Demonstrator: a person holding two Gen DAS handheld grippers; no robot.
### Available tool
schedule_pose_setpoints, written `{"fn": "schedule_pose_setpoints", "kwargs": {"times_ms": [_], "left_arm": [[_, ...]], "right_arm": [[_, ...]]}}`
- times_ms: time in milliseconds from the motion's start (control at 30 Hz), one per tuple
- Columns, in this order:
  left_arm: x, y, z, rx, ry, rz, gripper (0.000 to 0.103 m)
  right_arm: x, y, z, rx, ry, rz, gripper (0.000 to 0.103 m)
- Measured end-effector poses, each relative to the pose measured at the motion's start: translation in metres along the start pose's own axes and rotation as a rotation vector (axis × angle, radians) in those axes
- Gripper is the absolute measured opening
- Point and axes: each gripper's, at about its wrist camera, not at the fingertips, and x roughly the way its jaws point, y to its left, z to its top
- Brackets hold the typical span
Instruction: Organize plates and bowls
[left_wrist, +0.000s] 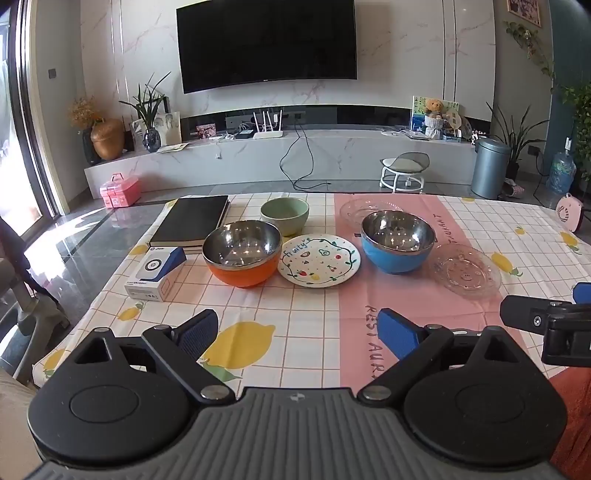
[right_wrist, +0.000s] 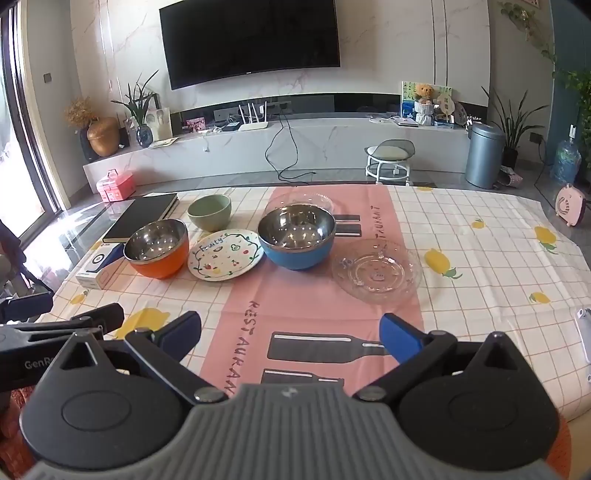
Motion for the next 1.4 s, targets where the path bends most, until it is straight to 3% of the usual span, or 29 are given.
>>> {"fn": "schedule_pose_setpoints", "kwargs": {"times_ms": [1400], "left_arm": [[0.001,0.003,-0.007,-0.03,0.029,-0.011,0.103]], "right_arm": [[0.002,0.015,-0.004,-0.067,-0.004,-0.015,0.101]]}}
